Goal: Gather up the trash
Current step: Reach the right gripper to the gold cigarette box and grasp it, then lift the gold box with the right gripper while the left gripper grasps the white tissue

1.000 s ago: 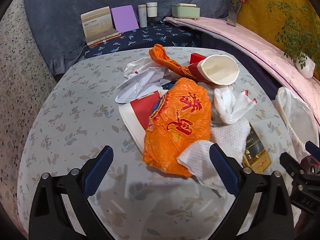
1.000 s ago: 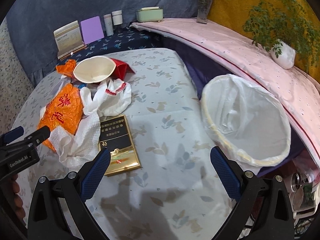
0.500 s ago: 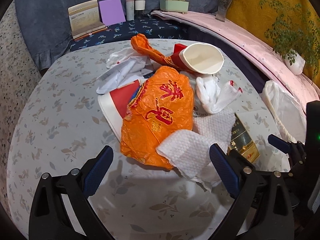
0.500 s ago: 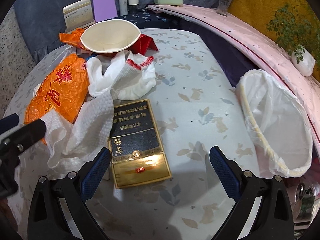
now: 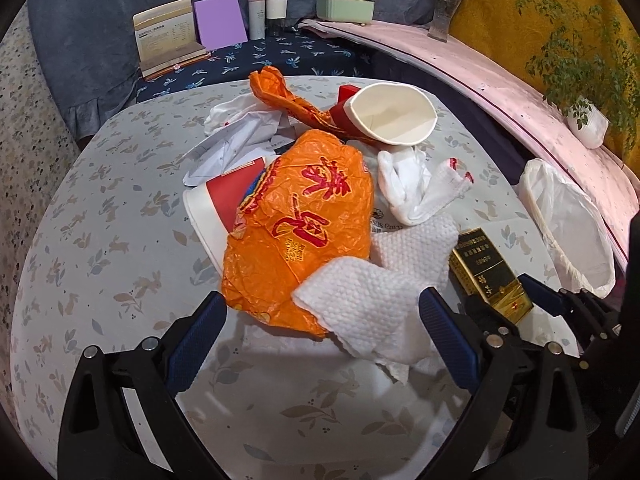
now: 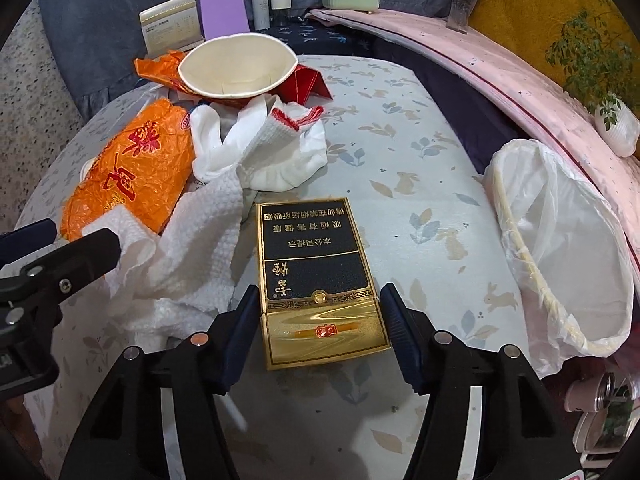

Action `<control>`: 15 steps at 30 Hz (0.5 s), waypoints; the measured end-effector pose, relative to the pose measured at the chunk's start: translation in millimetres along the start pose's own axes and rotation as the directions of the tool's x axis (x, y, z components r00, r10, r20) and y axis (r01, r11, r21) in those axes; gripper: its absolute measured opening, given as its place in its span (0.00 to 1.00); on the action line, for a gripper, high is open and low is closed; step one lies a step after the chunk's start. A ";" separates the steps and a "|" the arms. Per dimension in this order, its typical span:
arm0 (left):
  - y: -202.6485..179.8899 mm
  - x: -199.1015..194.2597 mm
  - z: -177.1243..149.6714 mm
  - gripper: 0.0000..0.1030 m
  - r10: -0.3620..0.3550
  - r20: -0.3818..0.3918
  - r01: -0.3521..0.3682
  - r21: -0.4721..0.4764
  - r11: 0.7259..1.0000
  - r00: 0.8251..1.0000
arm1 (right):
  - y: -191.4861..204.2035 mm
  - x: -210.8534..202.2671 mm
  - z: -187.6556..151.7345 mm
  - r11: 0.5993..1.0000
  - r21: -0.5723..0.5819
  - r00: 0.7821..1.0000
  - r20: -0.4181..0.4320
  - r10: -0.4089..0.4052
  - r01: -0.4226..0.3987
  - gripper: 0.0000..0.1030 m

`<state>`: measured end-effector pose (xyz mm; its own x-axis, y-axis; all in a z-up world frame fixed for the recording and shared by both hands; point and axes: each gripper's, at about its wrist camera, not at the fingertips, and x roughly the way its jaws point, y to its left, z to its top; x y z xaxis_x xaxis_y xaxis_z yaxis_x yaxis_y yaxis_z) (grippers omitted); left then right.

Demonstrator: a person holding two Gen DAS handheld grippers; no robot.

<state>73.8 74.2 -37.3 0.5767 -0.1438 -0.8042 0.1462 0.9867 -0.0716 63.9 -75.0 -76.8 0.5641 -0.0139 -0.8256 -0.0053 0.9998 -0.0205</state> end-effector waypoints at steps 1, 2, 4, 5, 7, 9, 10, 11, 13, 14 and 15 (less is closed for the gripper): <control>-2.2 -0.3 -0.6 0.90 -0.003 -0.001 0.003 0.003 1.000 1.000 | -1.8 -3.5 -0.6 1.000 0.000 1.000 0.007 -0.004 0.004 0.57; -4.3 -0.6 -1.0 0.90 -0.005 -0.001 0.005 0.006 1.000 1.000 | -3.4 -6.6 -1.1 1.000 0.000 1.000 0.012 -0.009 0.009 0.57; -9.4 -1.4 -1.2 0.90 -0.008 0.000 0.008 0.014 1.000 1.000 | -8.3 -14.2 -2.2 1.000 0.006 0.999 0.026 -0.020 0.020 0.56; -12.3 -1.7 -1.4 0.90 -0.010 0.001 0.010 0.020 1.000 1.000 | -11.6 -18.8 -2.7 1.000 0.011 0.999 0.033 -0.026 0.026 0.56; -17.8 -1.9 -1.1 0.90 -0.012 0.003 0.012 0.031 0.999 1.000 | -18.4 -25.0 -3.1 0.999 0.025 0.998 0.044 -0.037 0.036 0.56; -23.4 -1.7 -0.5 0.90 -0.015 0.004 0.015 0.040 0.999 1.000 | -26.1 -32.1 -3.6 0.998 0.046 0.997 0.055 -0.045 0.042 0.54; -26.1 -1.5 -0.3 0.90 -0.018 0.004 0.018 0.045 0.999 1.000 | -29.8 -35.7 -3.8 0.997 0.056 0.997 0.062 -0.050 0.046 0.54; -29.1 -1.1 -0.2 0.90 -0.021 0.005 0.020 0.049 0.999 1.000 | -33.3 -39.4 -4.1 0.997 0.066 0.996 0.068 -0.055 0.050 0.54; -35.0 1.3 -0.1 0.90 -0.022 0.004 0.022 0.060 0.998 1.000 | -40.9 -42.7 -4.0 0.995 0.077 0.995 0.074 -0.061 0.056 0.54; -37.3 2.3 -0.5 0.90 -0.024 0.003 0.024 0.065 0.998 1.000 | -43.7 -43.9 -5.0 0.995 0.080 0.995 0.074 -0.064 0.058 0.54; -39.7 3.4 -0.7 0.90 -0.025 0.002 0.025 0.070 0.997 1.000 | -46.2 -44.3 -6.6 0.995 0.083 0.995 0.071 -0.066 0.060 0.54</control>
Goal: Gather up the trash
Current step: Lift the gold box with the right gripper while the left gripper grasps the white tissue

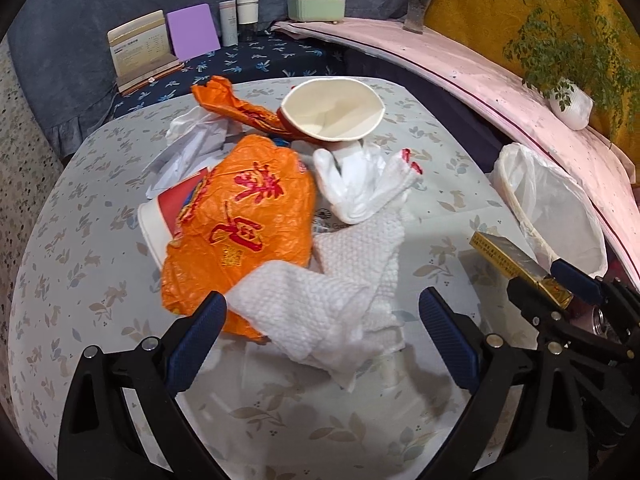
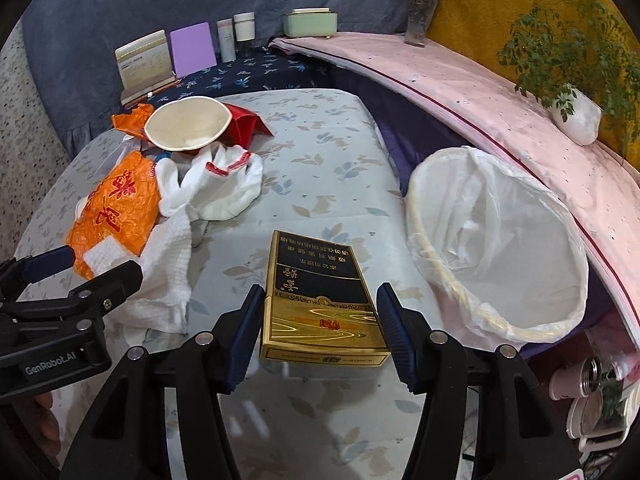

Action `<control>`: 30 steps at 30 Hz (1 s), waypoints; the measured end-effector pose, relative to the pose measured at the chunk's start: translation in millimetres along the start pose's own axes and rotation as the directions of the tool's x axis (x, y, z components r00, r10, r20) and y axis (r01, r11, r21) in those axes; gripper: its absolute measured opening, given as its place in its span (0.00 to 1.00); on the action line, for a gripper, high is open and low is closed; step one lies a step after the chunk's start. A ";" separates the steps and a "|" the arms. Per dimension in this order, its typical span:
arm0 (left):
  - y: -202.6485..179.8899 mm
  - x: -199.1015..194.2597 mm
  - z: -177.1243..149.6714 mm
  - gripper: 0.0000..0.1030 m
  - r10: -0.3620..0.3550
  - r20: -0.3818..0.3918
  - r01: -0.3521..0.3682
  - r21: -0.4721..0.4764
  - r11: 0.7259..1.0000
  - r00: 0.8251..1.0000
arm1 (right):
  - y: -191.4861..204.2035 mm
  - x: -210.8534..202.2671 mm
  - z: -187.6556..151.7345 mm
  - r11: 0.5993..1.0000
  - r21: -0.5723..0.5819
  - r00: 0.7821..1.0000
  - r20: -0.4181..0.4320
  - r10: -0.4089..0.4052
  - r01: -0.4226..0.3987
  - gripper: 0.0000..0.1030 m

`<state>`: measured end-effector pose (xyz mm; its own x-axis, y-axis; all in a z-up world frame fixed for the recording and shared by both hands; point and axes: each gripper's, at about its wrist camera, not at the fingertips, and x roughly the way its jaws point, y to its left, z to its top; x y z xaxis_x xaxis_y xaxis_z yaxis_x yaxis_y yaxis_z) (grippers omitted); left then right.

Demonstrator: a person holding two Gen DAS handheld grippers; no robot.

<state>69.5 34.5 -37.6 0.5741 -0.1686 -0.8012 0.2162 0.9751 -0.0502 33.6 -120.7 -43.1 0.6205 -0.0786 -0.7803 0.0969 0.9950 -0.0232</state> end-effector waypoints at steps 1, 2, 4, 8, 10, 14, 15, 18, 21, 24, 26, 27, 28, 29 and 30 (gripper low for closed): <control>-3.0 1.3 -0.2 0.90 0.000 -0.001 0.000 0.006 1.000 1.000 | -2.0 0.6 -1.4 1.000 0.002 1.000 -0.005 -0.001 0.001 0.54; -6.1 2.4 0.1 0.90 -0.001 0.000 0.001 0.012 1.000 1.000 | -3.8 1.7 -2.6 1.000 0.005 1.000 -0.011 -0.001 0.001 0.54; -11.3 5.9 0.0 0.89 -0.003 -0.003 0.003 0.027 1.000 1.000 | -6.5 2.1 -8.0 1.000 0.009 1.000 -0.026 0.002 -0.002 0.54; -18.6 14.8 -0.7 0.79 -0.021 -0.024 0.022 0.047 0.999 1.000 | -10.1 4.9 -20.0 1.000 0.008 0.998 -0.058 0.002 -0.002 0.54; -21.8 21.1 -1.5 0.69 -0.028 -0.046 0.031 0.056 0.998 0.999 | -13.4 8.0 -25.7 1.000 0.016 0.997 -0.077 0.005 -0.004 0.54; -25.3 27.2 -3.5 0.42 -0.041 -0.069 0.046 0.069 0.997 0.997 | -19.5 12.7 -29.2 0.998 0.055 0.995 -0.098 0.021 -0.016 0.56; -25.9 27.6 -4.0 0.36 -0.043 -0.072 0.048 0.073 0.996 0.996 | -20.2 13.7 -28.5 0.998 0.064 0.995 -0.100 0.026 -0.020 0.61; -26.5 27.6 -4.5 0.23 -0.047 -0.077 0.053 0.075 0.996 0.996 | -20.2 17.8 -25.7 0.997 0.078 0.995 -0.099 0.033 -0.025 0.66; -27.3 26.4 -4.7 0.14 -0.051 -0.072 0.056 0.076 0.996 0.996 | -17.1 25.2 -23.3 0.997 0.071 0.994 -0.109 0.028 -0.020 0.67; -27.8 24.1 -5.0 0.11 -0.054 -0.069 0.060 0.083 0.995 0.996 | -13.4 33.4 -24.2 0.998 0.058 0.992 -0.122 0.016 -0.009 0.67; -29.0 22.2 -4.8 0.10 -0.057 -0.066 0.063 0.086 0.994 0.996 | -11.0 35.1 -25.5 0.999 0.043 0.993 -0.119 0.001 0.004 0.66; -29.9 21.3 -4.4 0.10 -0.057 -0.063 0.063 0.088 0.994 0.996 | -9.7 34.6 -25.8 0.999 0.036 0.993 -0.114 -0.004 0.008 0.59; -31.1 19.2 -4.1 0.10 -0.059 -0.057 0.065 0.091 0.994 0.997 | -9.3 33.6 -26.0 0.999 0.033 0.994 -0.112 -0.004 0.008 0.54; -32.8 17.4 -3.5 0.10 -0.062 -0.053 0.067 0.094 0.993 0.997 | -9.3 32.4 -26.0 1.000 0.030 0.994 -0.109 -0.004 0.007 0.54; -34.7 16.3 -2.5 0.10 -0.063 -0.049 0.067 0.097 0.993 0.997 | -9.8 31.1 -25.7 0.999 0.032 0.994 -0.108 -0.005 0.008 0.53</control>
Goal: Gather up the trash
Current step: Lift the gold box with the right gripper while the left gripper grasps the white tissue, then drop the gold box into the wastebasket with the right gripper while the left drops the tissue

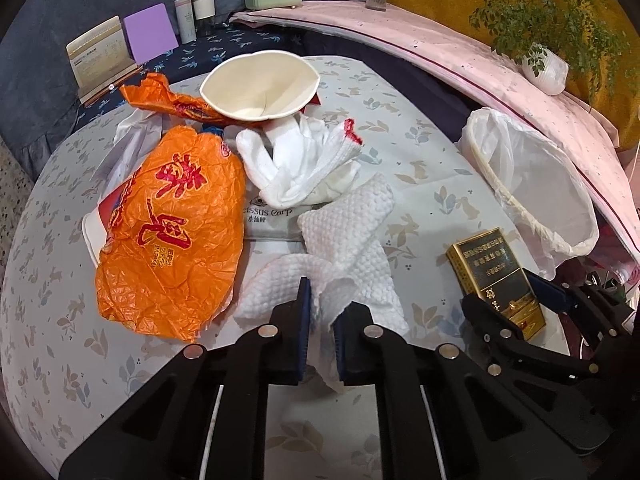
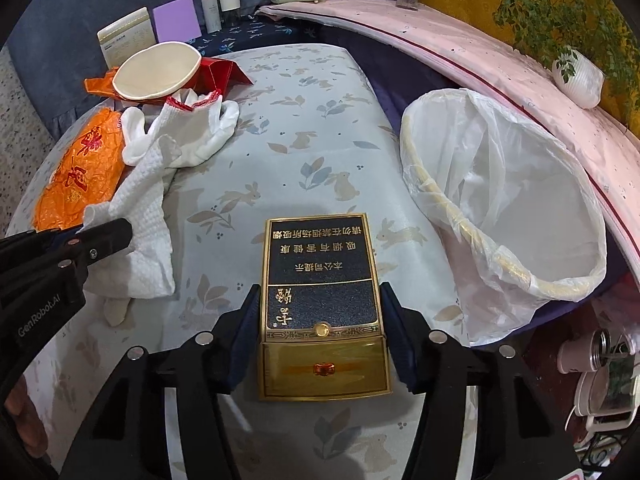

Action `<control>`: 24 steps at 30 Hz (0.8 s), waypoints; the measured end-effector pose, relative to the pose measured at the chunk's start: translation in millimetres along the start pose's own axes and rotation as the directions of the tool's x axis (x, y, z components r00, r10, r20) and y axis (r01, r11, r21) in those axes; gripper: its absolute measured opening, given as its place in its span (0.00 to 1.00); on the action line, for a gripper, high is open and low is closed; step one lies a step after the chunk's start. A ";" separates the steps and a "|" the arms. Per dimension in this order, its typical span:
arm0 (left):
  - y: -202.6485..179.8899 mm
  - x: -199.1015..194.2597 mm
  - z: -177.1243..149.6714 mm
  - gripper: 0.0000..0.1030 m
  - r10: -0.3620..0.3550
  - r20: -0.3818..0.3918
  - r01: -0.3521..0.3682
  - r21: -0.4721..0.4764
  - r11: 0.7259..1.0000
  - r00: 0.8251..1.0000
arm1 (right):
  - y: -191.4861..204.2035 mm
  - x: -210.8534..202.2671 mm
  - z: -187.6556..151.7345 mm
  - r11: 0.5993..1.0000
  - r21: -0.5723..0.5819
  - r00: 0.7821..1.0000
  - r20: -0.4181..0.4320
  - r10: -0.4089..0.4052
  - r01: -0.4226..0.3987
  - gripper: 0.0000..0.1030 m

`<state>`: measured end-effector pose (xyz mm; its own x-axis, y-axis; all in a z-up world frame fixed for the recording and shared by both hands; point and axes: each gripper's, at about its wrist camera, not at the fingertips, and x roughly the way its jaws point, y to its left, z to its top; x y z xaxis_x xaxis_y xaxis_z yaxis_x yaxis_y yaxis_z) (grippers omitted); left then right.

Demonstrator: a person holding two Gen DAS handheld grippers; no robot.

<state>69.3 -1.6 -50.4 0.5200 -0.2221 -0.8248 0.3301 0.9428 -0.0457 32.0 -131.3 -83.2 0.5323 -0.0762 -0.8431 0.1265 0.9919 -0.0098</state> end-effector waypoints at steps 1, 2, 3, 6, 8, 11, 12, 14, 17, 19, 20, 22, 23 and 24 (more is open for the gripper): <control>-1.4 -2.6 0.4 0.10 -0.001 0.006 0.001 0.003 1.000 1.000 | -1.5 -1.3 -0.2 1.000 0.004 1.000 0.002 0.001 -0.001 0.53; -2.8 -4.5 0.8 0.10 -0.004 0.011 0.003 0.006 1.000 1.000 | -2.9 -3.2 -0.5 1.000 0.009 1.000 0.007 0.004 -0.004 0.53; -4.1 -6.0 1.4 0.10 -0.007 0.015 0.006 0.007 1.000 1.000 | -4.5 -6.1 -0.9 1.000 0.016 1.000 0.013 0.007 -0.007 0.53; -9.2 -11.4 4.1 0.10 -0.017 0.026 0.017 0.013 1.000 1.000 | -9.2 -15.7 -0.5 1.000 0.028 0.999 0.035 0.010 -0.011 0.53; -14.4 -14.9 6.4 0.10 -0.023 0.036 0.022 0.020 1.000 0.999 | -12.7 -22.9 0.6 0.999 0.035 0.999 0.052 0.010 -0.011 0.53; -23.4 -21.2 9.5 0.10 -0.036 0.054 0.034 0.036 0.999 0.998 | -19.9 -37.0 3.0 0.999 0.053 0.996 0.087 0.006 -0.010 0.53; -27.1 -23.7 10.7 0.10 -0.041 0.061 0.038 0.042 0.998 0.997 | -22.6 -41.6 4.2 0.998 0.060 0.995 0.098 0.004 -0.010 0.53; -33.7 -28.2 13.6 0.09 -0.052 0.073 0.049 0.051 0.998 0.996 | -28.3 -49.8 6.3 0.997 0.074 0.993 0.118 0.000 -0.009 0.53; -42.7 -33.9 18.9 0.09 -0.081 0.084 0.076 0.057 0.995 0.993 | -38.0 -62.8 8.3 0.996 0.090 0.989 0.148 -0.012 -0.001 0.53; -50.3 -36.9 22.9 0.09 -0.097 0.092 0.091 0.068 0.994 0.991 | -45.5 -70.4 9.9 0.995 0.102 0.986 0.166 -0.025 0.008 0.53; -54.2 -38.1 25.2 0.09 -0.104 0.096 0.098 0.073 0.993 0.990 | -49.0 -73.2 9.8 0.994 0.107 0.984 0.173 -0.031 0.012 0.53; -64.3 -40.6 31.5 0.09 -0.126 0.103 0.117 0.085 0.989 0.987 | -58.9 -79.2 10.8 0.992 0.123 0.981 0.189 -0.050 0.027 0.53; -69.8 -41.8 34.8 0.09 -0.137 0.107 0.127 0.093 0.987 0.985 | -63.9 -81.3 10.7 0.991 0.132 0.979 0.195 -0.060 0.034 0.53; -75.3 -42.8 38.4 0.09 -0.147 0.111 0.136 0.102 0.985 0.983 | -70.7 -84.3 10.9 0.988 0.145 0.977 0.202 -0.072 0.043 0.53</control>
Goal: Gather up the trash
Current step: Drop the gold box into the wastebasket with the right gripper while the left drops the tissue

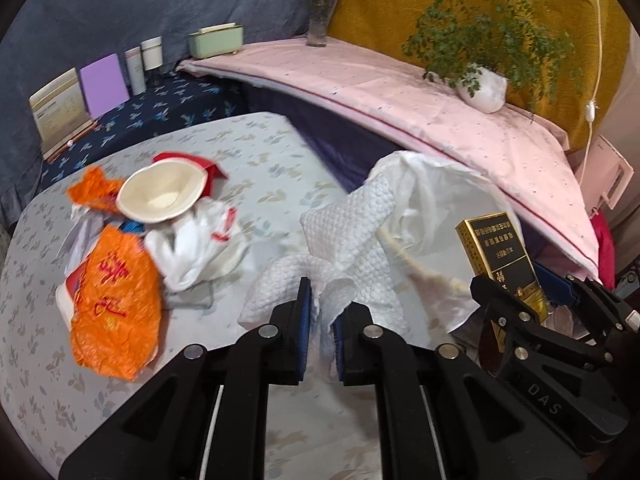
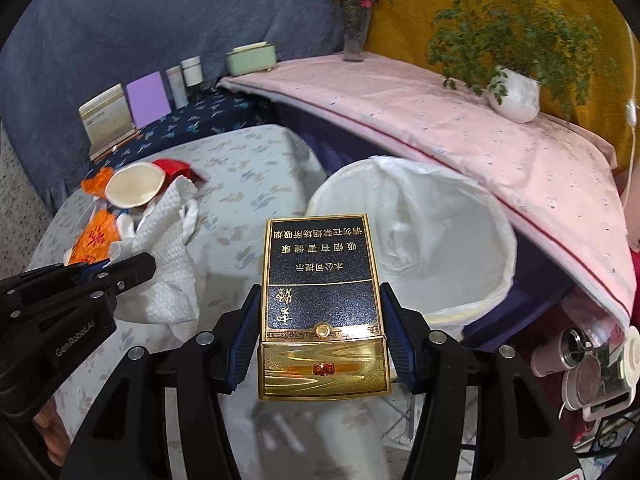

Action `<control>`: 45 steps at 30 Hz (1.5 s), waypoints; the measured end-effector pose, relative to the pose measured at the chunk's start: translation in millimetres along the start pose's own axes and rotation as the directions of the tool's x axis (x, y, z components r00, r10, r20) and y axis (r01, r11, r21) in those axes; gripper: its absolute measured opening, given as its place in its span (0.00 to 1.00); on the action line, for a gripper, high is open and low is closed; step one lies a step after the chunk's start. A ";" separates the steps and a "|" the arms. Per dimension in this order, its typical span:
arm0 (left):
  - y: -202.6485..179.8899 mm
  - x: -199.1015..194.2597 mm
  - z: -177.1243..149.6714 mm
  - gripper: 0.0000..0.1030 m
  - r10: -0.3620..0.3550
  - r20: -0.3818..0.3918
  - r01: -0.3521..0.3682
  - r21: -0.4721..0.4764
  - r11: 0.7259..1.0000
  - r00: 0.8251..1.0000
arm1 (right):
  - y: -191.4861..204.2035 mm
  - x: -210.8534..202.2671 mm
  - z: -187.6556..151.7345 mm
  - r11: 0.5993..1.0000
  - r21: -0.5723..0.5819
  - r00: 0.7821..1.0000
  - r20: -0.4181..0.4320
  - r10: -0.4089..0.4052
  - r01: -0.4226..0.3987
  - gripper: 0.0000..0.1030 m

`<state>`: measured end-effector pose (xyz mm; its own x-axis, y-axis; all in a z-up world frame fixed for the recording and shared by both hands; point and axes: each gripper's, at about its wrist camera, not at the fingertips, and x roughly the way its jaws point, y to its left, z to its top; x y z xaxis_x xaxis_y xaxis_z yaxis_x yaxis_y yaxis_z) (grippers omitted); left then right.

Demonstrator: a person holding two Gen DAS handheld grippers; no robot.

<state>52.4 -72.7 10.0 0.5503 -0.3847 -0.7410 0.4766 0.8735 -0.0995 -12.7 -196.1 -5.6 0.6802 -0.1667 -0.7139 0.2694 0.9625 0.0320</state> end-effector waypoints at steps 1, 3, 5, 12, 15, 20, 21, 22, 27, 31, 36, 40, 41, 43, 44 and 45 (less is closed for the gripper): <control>-7.2 0.5 5.1 0.09 -0.011 0.009 0.011 0.013 1.000 1.000 | -6.9 -1.0 2.3 1.000 0.011 1.000 0.007 -0.011 0.011 0.53; -19.8 1.9 14.0 0.09 -0.034 0.021 0.033 0.035 0.999 0.999 | -20.1 -1.8 7.5 0.999 0.033 0.999 0.018 -0.032 0.031 0.53; -34.5 6.6 23.9 0.10 -0.055 0.031 0.053 0.059 0.997 0.998 | -33.5 -1.6 12.6 0.997 0.049 0.998 0.030 -0.060 0.058 0.53; -69.8 36.0 47.7 0.10 -0.130 0.012 0.129 0.097 0.987 0.991 | -79.3 14.8 30.8 0.987 0.133 0.995 0.025 -0.092 0.088 0.54; -78.5 49.0 55.6 0.11 -0.148 0.003 0.147 0.102 0.984 0.989 | -93.8 26.3 39.1 0.983 0.161 0.995 0.013 -0.095 0.092 0.54; -77.9 61.1 67.0 0.48 -0.135 0.001 0.134 0.070 0.988 0.991 | -105.2 44.5 52.2 0.976 0.189 0.994 -0.007 -0.108 0.107 0.54; -75.2 59.0 67.9 0.56 -0.125 0.015 0.124 0.063 0.990 0.992 | -106.0 44.0 53.7 0.975 0.194 0.993 -0.001 -0.114 0.112 0.55; -72.6 56.3 68.5 0.58 -0.121 0.031 0.119 0.057 0.991 0.992 | -106.3 43.3 55.8 0.974 0.198 0.993 0.007 -0.116 0.113 0.55; -59.6 50.1 67.6 0.67 -0.086 0.047 0.084 0.049 0.995 0.995 | -98.8 37.0 62.5 0.974 0.190 0.991 0.033 -0.129 0.120 0.59; -37.8 41.0 61.5 0.71 -0.058 0.052 0.058 0.002 0.998 0.997 | -89.7 29.9 65.1 0.978 0.182 0.992 0.049 -0.116 0.106 0.59; -4.7 27.6 50.7 0.72 -0.016 0.060 0.020 -0.057 0.998 0.998 | -64.5 16.7 64.4 0.985 0.154 0.994 0.072 -0.088 0.076 0.60; 26.9 15.1 40.2 0.74 0.031 0.068 -0.024 -0.104 0.994 0.997 | -39.1 8.5 64.2 0.991 0.127 0.995 0.085 -0.049 0.038 0.60; 36.1 11.2 37.1 0.76 0.047 0.071 -0.038 -0.115 0.993 0.996 | -32.8 7.5 64.2 0.992 0.119 0.995 0.087 -0.040 0.030 0.61; 51.7 4.6 32.1 0.77 0.075 0.074 -0.065 -0.133 0.989 0.994 | -15.9 6.5 64.2 0.995 0.097 0.996 0.091 -0.018 0.009 0.61; 60.3 1.8 29.7 0.77 0.088 0.073 -0.077 -0.142 0.987 0.993 | -7.7 6.8 64.4 0.996 0.086 0.996 0.090 -0.007 -0.001 0.61; 69.5 -0.6 27.1 0.79 0.104 0.069 -0.092 -0.152 0.984 0.992 | -0.5 7.6 63.9 0.997 0.078 0.996 0.089 0.004 -0.011 0.61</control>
<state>103.8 -19.8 21.4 0.6426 -0.3118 -0.6999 0.3138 0.9404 -0.1308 36.0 -211.6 33.6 0.7391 -0.1813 -0.6488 0.3143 0.9446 0.0940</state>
